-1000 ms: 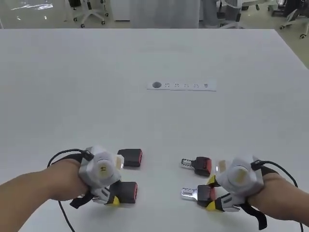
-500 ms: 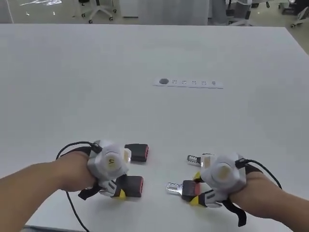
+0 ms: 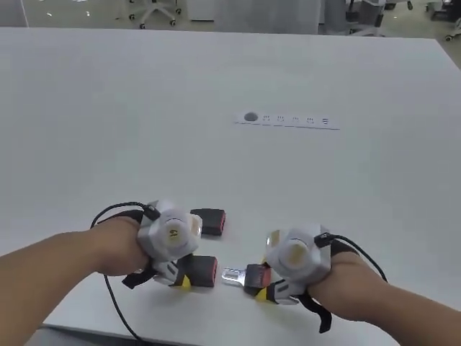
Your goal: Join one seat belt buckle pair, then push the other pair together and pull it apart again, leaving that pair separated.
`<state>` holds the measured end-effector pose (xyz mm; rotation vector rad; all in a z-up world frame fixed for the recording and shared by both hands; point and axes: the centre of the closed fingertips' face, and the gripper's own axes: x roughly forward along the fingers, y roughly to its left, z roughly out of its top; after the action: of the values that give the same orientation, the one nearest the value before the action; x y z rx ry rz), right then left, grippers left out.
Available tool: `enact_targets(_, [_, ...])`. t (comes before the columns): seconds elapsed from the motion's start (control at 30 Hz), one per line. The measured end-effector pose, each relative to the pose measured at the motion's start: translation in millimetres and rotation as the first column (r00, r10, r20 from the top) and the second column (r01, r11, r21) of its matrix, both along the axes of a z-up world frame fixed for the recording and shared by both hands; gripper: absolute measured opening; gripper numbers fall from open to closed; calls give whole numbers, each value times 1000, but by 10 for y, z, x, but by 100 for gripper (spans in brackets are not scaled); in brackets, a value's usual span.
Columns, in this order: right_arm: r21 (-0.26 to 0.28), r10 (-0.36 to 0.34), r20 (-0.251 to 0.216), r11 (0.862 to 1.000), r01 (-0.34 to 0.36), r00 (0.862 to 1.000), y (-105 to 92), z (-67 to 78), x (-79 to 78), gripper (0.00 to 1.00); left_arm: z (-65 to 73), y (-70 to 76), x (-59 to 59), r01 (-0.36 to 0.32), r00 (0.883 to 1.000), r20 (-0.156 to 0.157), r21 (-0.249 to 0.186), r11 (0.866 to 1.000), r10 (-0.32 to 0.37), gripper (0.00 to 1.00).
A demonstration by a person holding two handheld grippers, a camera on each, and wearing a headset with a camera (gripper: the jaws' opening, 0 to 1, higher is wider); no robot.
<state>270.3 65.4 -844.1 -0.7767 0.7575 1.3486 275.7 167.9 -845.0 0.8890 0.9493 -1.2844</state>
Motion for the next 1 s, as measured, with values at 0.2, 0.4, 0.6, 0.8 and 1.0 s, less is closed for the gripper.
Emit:
enact_targets(0.2, [-14,12,-4,1000,-12,1000,109,-6,-7,34,-1,-2,0,5,1000,-1,5,1000,-5,34])
enact_targets(0.4, [-21,26,1,999,-26,1000,87,-6,-1,34,-6,0,6,-1,1000,3,2,1000,1,34])
enact_targets(0.6, [-18,45,14,999,-45,999,101,2,13,34,-10,1,10,5,1000,1,8,1000,-5,34])
enact_targets(0.8, [-6,42,22,999,-42,999,146,14,33,34,-7,4,11,4,1000,-1,8,1000,-4,34])
enact_targets(1.0, [-1,60,14,998,-60,998,218,2,54,34,-5,-2,8,13,1000,-4,15,1000,-13,33])
